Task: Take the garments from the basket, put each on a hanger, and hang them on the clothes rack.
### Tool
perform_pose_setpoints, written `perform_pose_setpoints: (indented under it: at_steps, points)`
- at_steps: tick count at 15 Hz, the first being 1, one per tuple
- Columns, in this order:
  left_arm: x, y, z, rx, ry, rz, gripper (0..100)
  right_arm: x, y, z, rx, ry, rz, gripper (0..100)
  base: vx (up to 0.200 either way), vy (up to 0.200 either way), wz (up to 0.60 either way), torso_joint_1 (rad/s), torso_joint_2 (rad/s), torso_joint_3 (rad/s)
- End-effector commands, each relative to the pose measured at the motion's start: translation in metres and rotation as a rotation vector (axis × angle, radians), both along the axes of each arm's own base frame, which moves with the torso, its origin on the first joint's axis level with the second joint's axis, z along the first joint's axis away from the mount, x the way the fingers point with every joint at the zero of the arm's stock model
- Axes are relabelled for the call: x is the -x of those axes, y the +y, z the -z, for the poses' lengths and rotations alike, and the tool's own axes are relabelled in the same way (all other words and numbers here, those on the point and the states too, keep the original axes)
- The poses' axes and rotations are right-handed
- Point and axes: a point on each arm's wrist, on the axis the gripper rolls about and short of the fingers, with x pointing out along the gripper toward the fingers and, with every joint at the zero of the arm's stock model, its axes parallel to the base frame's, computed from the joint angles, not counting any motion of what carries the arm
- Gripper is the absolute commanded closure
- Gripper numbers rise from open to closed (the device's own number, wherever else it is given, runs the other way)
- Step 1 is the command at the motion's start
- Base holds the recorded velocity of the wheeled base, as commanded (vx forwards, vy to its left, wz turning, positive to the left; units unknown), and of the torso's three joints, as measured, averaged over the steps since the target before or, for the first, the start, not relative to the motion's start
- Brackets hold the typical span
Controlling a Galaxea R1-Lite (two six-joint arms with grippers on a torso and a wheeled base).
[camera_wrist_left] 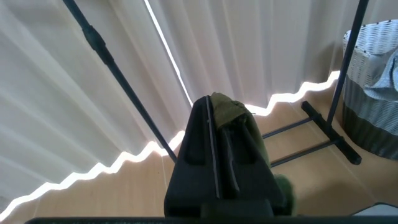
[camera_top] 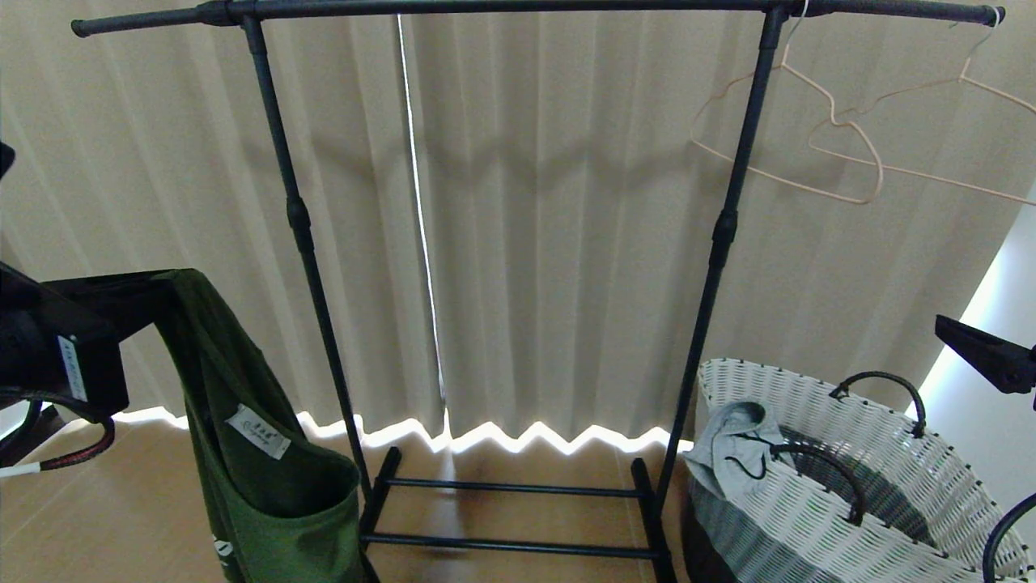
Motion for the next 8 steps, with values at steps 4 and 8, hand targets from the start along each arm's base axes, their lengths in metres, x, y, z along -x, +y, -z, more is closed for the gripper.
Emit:
perform_pose_setpoints:
  at_steps: [4, 8]
  points:
    - [0.0028, 0.0002, 0.0, 0.001, -0.005, 0.006, 100, -0.0002, 0.0001, 0.0014, 0.001, 0.005, -0.001, 0, 0.0, 0.0, 0.0, 0.0, 0.0, 0.0]
    - [0.0036, 0.0001, 0.0, 0.007, -0.005, 0.029, 100, -0.0002, 0.0001, 0.0023, 0.001, 0.008, -0.001, 0, 0.0, 0.0, 0.0, 0.012, -0.03, -0.009]
